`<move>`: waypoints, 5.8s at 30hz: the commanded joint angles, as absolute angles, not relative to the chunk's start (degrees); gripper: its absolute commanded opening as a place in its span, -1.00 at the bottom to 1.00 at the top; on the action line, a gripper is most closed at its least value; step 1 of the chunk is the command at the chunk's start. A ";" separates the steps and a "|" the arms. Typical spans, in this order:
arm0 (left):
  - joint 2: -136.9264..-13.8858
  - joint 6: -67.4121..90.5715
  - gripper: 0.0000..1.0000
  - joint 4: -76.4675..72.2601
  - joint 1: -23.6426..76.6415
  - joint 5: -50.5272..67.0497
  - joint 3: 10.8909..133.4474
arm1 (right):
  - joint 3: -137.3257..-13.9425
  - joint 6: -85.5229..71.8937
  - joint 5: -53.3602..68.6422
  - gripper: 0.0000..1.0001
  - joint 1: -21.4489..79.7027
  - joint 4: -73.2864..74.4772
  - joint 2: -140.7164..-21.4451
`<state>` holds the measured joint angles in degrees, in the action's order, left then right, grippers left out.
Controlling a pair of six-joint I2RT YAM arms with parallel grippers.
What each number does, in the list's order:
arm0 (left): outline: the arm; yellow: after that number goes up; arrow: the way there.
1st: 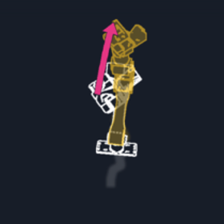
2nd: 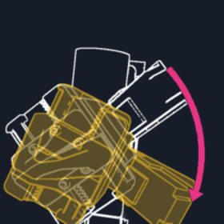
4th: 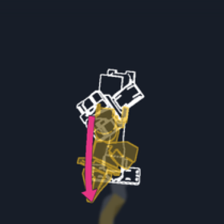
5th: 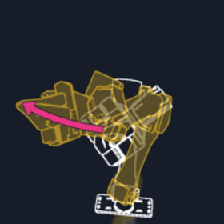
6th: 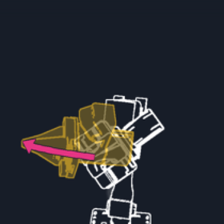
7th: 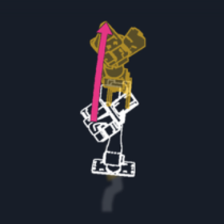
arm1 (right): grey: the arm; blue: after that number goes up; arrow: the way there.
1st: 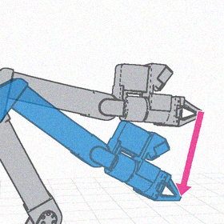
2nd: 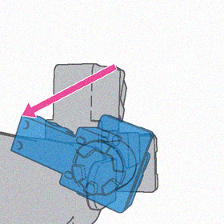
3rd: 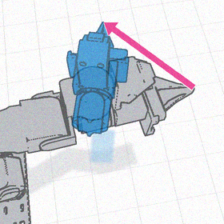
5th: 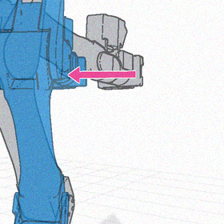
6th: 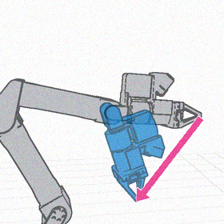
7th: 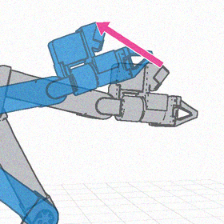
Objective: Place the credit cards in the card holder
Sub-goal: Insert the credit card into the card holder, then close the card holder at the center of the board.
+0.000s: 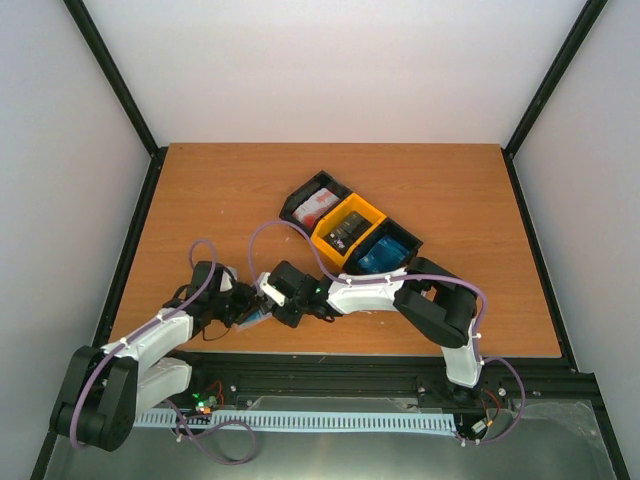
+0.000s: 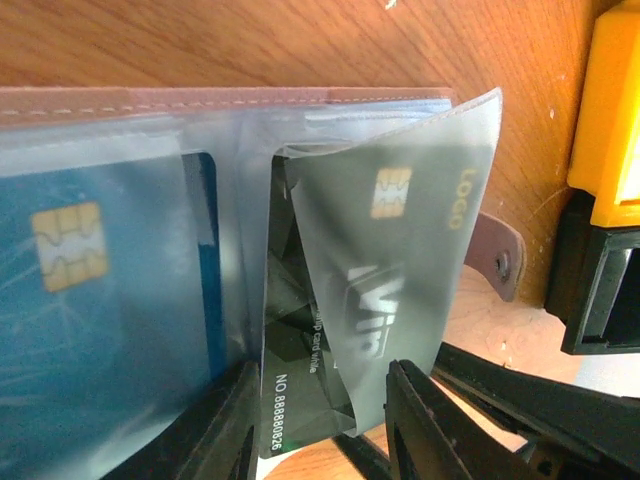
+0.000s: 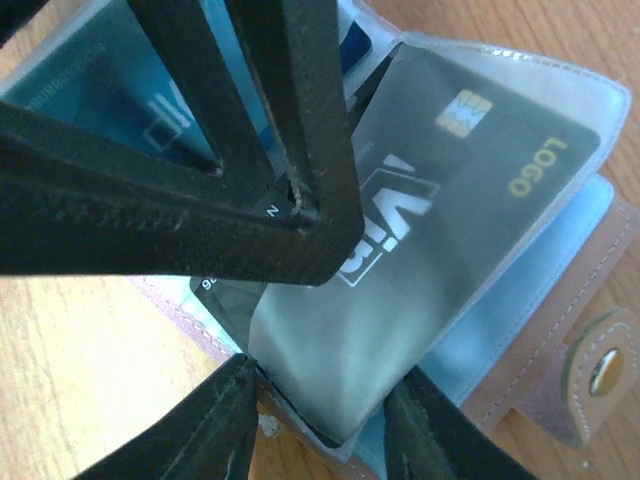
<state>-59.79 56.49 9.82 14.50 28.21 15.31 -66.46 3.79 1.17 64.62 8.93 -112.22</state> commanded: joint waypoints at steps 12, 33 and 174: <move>-57.18 56.04 -0.22 7.30 14.36 29.74 15.51 | -63.25 -5.94 3.91 0.03 61.37 9.40 -104.80; -50.80 63.42 0.99 41.07 14.33 9.64 28.75 | -65.32 -26.35 2.65 0.36 56.75 19.70 -100.57; -60.81 56.41 0.47 28.53 13.89 17.40 29.13 | -66.27 -36.86 23.64 -0.88 49.57 7.93 -110.11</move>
<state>-59.99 55.81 25.74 14.13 19.22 29.95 -64.82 -37.30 23.16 49.80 7.75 -109.69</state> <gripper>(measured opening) 0.734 0.058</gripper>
